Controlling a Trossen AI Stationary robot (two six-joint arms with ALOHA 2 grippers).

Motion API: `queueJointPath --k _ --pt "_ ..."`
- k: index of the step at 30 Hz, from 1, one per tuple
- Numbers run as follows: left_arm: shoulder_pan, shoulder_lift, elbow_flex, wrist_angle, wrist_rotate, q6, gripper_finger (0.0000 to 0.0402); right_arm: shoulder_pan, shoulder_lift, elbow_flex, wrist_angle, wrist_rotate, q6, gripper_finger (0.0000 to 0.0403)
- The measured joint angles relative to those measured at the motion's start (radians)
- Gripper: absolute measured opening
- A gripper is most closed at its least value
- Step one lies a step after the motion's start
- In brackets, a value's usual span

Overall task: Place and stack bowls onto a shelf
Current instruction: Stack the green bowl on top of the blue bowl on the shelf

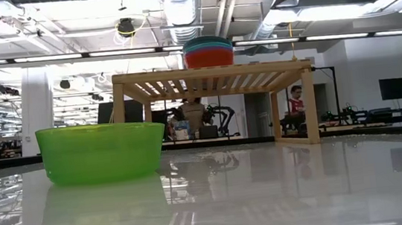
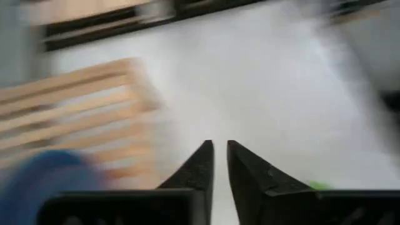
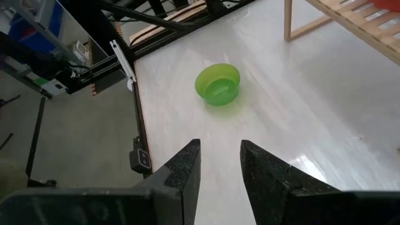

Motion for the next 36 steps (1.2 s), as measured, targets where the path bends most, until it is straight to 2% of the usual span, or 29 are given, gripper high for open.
queueJointPath --k 2,3,5,8,11,14,17,21,23,27,31,36 --pt "-0.02 -0.044 0.002 -0.095 0.145 -0.027 0.0047 0.0 0.0 0.0 0.0 0.0 0.001 0.0139" --pt "-0.037 -0.065 0.003 -0.159 0.185 -0.041 0.0058 0.0 0.0 0.0 -0.001 -0.001 0.0 0.0139" --pt "-0.088 -0.092 0.003 -0.279 0.2 -0.053 0.0079 0.0 0.0 0.0 -0.002 -0.001 -0.004 0.0139" --pt "-0.199 -0.133 -0.033 -0.292 0.132 -0.122 0.0108 0.0 0.0 0.0 -0.005 0.0 -0.005 0.0139" --pt "-0.326 -0.179 -0.082 -0.276 0.124 -0.18 0.0134 -0.002 0.0 0.0 -0.006 0.0 -0.006 0.0139" --pt "-0.444 -0.195 -0.144 -0.312 -0.01 -0.254 0.016 -0.002 0.0 0.0 -0.005 0.0 -0.006 0.0139" --pt "-0.515 -0.211 -0.255 -0.295 -0.093 -0.338 0.0187 -0.002 0.0 0.0 -0.005 0.0 -0.007 0.0139" --pt "-0.556 -0.26 -0.443 -0.261 -0.11 -0.422 0.0224 -0.002 0.001 0.0 -0.007 0.002 -0.008 0.0139" --pt "-0.56 -0.293 -0.581 -0.188 -0.117 -0.438 0.024 -0.002 0.001 0.0 -0.01 0.002 -0.009 0.0139" --pt "-0.529 -0.402 -0.9 0.096 -0.15 -0.504 0.0263 -0.002 0.001 0.0 -0.01 0.002 -0.01 0.0139" --pt "-0.469 -0.494 -1.21 0.388 -0.162 -0.607 0.0267 -0.002 0.001 0.0 -0.011 0.002 -0.01 0.0139" --pt "-0.388 -0.525 -1.466 0.706 -0.165 -0.729 0.0268 -0.002 0.001 0.0 -0.013 0.002 -0.009 0.0139"
